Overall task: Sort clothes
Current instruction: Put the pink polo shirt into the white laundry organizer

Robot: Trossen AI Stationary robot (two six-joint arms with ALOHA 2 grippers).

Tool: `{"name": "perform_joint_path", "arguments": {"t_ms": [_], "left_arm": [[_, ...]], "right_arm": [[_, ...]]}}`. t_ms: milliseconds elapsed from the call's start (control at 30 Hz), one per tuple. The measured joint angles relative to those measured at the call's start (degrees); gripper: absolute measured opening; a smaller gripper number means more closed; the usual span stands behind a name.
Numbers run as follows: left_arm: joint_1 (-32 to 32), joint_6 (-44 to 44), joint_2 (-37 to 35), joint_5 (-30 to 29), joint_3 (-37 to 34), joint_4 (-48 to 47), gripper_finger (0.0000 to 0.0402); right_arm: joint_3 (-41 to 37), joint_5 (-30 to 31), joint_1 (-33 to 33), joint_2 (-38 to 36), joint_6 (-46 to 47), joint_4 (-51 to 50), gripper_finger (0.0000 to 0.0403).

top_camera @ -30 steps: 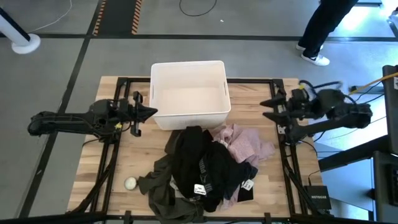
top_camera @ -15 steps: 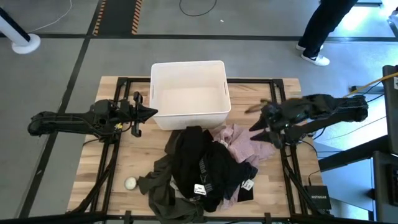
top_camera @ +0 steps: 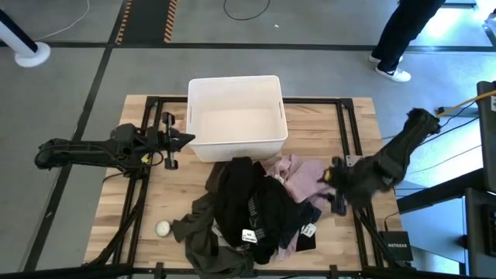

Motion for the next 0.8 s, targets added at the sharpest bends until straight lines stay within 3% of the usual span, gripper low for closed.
{"name": "perform_joint_path", "arguments": {"t_ms": [133, 267, 533, 800], "left_arm": [[0.0, 3.7, 0.0, -1.1, 0.0, 0.0, 0.0004], [0.1, 4.8, 0.0, -2.1, 0.0, 1.0, 0.0004], [0.2, 4.2, 0.0, -2.3, 0.0, 0.8, 0.0004], [0.2, 0.7, 0.1, -2.3, 0.0, 0.4, 0.0004]], "right_arm": [[-0.1, 5.5, 6.8, 7.2, 6.0, -2.1, 0.0243], [-0.1, 11.4, 8.8, 14.9, 8.3, -5.3, 0.0243], [-0.1, 24.8, 6.6, 27.1, 8.4, -6.6, 0.0243], [-0.1, 27.8, -0.6, 28.6, 4.4, -11.7, 0.0243]]}}
